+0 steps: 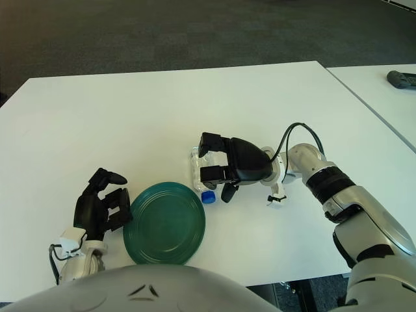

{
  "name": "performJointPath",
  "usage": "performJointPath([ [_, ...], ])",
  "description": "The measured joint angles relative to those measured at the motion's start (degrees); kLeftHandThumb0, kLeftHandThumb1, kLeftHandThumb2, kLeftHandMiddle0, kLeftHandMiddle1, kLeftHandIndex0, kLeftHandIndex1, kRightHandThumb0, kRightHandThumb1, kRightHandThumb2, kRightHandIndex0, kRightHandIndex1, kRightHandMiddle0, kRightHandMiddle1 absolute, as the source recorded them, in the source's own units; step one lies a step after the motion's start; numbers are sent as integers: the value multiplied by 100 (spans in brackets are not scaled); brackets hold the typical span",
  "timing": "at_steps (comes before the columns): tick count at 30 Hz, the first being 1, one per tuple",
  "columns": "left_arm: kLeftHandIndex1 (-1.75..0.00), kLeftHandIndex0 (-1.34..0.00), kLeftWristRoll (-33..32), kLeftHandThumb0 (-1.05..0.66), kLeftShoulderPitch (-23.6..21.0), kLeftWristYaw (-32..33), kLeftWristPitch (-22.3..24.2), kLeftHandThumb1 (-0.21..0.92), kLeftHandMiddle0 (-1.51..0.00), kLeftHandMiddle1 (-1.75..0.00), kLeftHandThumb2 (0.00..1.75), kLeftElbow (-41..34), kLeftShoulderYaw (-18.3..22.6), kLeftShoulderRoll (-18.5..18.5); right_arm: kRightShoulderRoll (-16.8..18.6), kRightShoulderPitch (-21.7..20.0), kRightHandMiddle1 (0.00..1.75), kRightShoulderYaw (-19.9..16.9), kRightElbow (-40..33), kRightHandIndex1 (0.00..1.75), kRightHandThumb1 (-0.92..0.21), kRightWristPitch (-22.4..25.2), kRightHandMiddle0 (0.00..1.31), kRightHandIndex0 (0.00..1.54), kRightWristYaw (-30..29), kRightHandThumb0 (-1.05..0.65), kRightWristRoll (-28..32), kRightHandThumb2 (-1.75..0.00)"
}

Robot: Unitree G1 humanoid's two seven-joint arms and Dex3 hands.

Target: Put the bottle into the plate.

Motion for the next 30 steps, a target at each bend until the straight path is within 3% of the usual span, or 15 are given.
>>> performJointPath([
  [4, -175, -60, 0, -48, -74, 0, -113, 34, -131, -175, 129, 118, 12, -6, -2, -47, 175, -2, 56, 175, -43, -62, 52, 106, 212, -44, 49, -117],
  [6, -175, -60, 3, -48, -106, 1, -145, 34, -131, -175, 129, 151, 13, -14, -3, -147, 175, 0, 167, 175, -51, -200, 47, 87, 676, -43, 219, -107],
  [7, -175, -60, 4, -48, -116, 1, -156, 34, -131, -175, 129, 157, 11, -21, -5, -207, 175, 4, 228, 175, -63, -256, 39, 70, 944, -41, 310, -91],
  [9, -175, -60, 6, -48, -126, 3, -184, 34, -131, -175, 129, 162, 7, -41, -25, -311, 146, 1, 298, 130, -80, -314, 22, 47, 1417, -61, 451, -71],
  [10, -175, -60, 7, -48, -130, 5, -192, 34, -131, -175, 129, 163, 5, -53, -48, -340, 138, -3, 312, 116, -82, -320, 18, 43, 1623, -65, 516, -69],
  [12, -175, -60, 9, -48, -134, 14, -211, 34, -131, -175, 129, 166, -2, -83, -115, -365, 113, -29, 310, 65, -88, -298, 9, 39, 2043, -73, 569, -67],
  [13, -175, -60, 10, -48, -134, 17, -221, 34, -131, -175, 129, 166, -7, -94, -146, -369, 109, -34, 308, 56, -89, -277, 7, 38, 2212, -74, 567, -67],
  [15, -175, -60, 9, -48, -128, 18, -238, 34, -131, -175, 129, 167, -11, -108, -197, -368, 83, -38, 300, 29, -91, -193, 3, 32, 2476, -78, 517, -73],
  [18, -175, -60, 8, -48, -119, 18, -267, 34, -131, -175, 129, 168, -20, -112, -234, -369, 60, -38, 308, 13, -92, -37, 1, 26, 2726, -83, 441, -80],
  [23, -175, -60, 18, -48, -116, 18, -379, 34, -131, -175, 129, 165, -54, -116, -225, -385, 32, -38, 513, 3, -92, 34, 0, 19, 2847, -88, 398, -88],
  [30, -175, -60, 21, -48, -59, 18, -394, 34, -131, -175, 129, 103, -70, -117, -172, -390, 15, -18, 737, 0, -92, 185, 0, 14, 2490, -94, 231, -90],
])
